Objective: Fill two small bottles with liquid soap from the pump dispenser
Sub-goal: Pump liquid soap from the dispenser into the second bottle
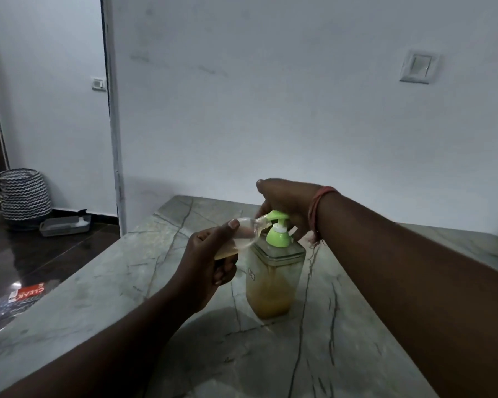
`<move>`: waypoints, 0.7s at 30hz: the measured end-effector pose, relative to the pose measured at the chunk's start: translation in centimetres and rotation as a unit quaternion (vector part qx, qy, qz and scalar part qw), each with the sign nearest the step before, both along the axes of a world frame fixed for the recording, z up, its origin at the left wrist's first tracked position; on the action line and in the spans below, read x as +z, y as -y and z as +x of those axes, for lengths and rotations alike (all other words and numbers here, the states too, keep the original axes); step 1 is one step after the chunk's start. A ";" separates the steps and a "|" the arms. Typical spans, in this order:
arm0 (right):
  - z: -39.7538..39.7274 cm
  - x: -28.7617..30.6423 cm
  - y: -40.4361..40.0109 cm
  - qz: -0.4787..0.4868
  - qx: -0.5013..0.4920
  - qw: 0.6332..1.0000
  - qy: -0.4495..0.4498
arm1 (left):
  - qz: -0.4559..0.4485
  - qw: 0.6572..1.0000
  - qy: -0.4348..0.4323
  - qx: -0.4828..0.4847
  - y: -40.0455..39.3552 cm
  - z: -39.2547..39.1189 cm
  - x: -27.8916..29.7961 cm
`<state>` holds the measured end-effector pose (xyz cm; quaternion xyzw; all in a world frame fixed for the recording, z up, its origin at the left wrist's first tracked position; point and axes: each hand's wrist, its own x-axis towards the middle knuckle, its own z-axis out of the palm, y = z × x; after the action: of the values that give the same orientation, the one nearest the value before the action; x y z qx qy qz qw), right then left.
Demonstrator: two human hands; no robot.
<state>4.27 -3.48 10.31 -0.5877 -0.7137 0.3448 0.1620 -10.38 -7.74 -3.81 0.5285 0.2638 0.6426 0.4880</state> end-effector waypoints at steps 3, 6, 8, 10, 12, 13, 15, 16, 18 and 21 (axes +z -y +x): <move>-0.1 -0.3 -0.5 0.033 -0.004 0.998 0.049 | -0.002 1.000 -0.014 0.009 -0.2 0.1 -0.2; -1.1 -0.8 -0.8 0.163 -0.026 0.980 0.109 | 0.001 1.000 -0.009 0.007 -0.4 0.3 -0.3; -1.3 -1.0 -0.8 0.182 -0.029 0.974 0.131 | -0.002 1.000 0.000 0.004 -0.5 0.3 -0.4; -1.3 -1.0 -0.8 0.180 -0.034 0.971 0.152 | -0.004 1.000 0.011 -0.010 -0.5 0.3 -0.3; -1.4 -0.9 -0.6 0.183 -0.012 0.965 0.185 | -0.006 1.000 0.017 -0.011 -0.5 0.1 -0.2; -1.4 -0.8 -0.4 0.190 0.001 0.963 0.193 | -0.012 1.000 0.022 -0.010 -0.4 0.1 -0.1; -1.4 -0.3 -0.4 0.175 0.007 0.963 0.203 | -0.022 0.999 0.034 -0.024 -0.1 0.1 -0.1; -1.4 -0.2 -0.4 0.170 0.007 0.965 0.200 | -0.026 0.998 0.040 -0.033 0.0 0.1 -0.3; -1.2 -0.3 -0.5 0.182 0.003 0.965 0.186 | -0.035 0.997 0.049 -0.047 0.1 0.2 -0.5; -1.2 -1.1 -0.9 0.201 -0.003 0.964 0.174 | -0.024 0.998 0.041 -0.051 -0.1 0.0 -0.7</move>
<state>3.08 -2.54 9.18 -0.5965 -0.7836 0.0862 0.1508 -10.40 -7.62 -4.48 0.5026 0.2320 0.6315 0.5429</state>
